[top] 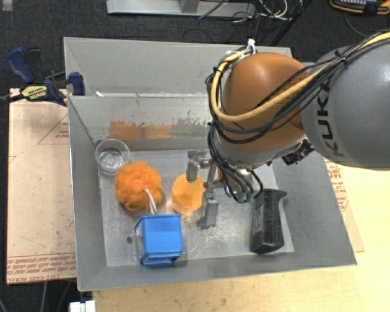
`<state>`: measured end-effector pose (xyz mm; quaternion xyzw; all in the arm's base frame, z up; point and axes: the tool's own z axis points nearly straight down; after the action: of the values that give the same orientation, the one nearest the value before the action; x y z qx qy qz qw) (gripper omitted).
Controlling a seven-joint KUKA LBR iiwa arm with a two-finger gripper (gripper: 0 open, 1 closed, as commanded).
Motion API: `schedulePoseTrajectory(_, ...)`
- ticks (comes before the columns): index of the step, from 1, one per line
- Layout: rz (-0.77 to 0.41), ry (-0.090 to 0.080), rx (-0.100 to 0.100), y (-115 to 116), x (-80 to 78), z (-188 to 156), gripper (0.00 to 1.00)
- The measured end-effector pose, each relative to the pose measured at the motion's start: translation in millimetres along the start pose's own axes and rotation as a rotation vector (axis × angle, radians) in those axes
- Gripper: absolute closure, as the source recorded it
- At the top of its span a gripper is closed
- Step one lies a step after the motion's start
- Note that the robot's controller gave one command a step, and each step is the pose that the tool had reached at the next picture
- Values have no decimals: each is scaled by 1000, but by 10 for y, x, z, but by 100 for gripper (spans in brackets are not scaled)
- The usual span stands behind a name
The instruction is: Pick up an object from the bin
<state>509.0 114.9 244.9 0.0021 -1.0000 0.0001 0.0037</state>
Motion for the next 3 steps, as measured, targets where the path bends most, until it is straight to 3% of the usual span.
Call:
schedulePoseTrajectory(1, 3, -8, -1, -6, -15, -43, 0)
schedulePoseTrajectory(2, -110, -10, -1, 77, 13, 286, 0)
schedulePoseTrajectory(3, -460, -9, 0, 271, 191, 682, 0)
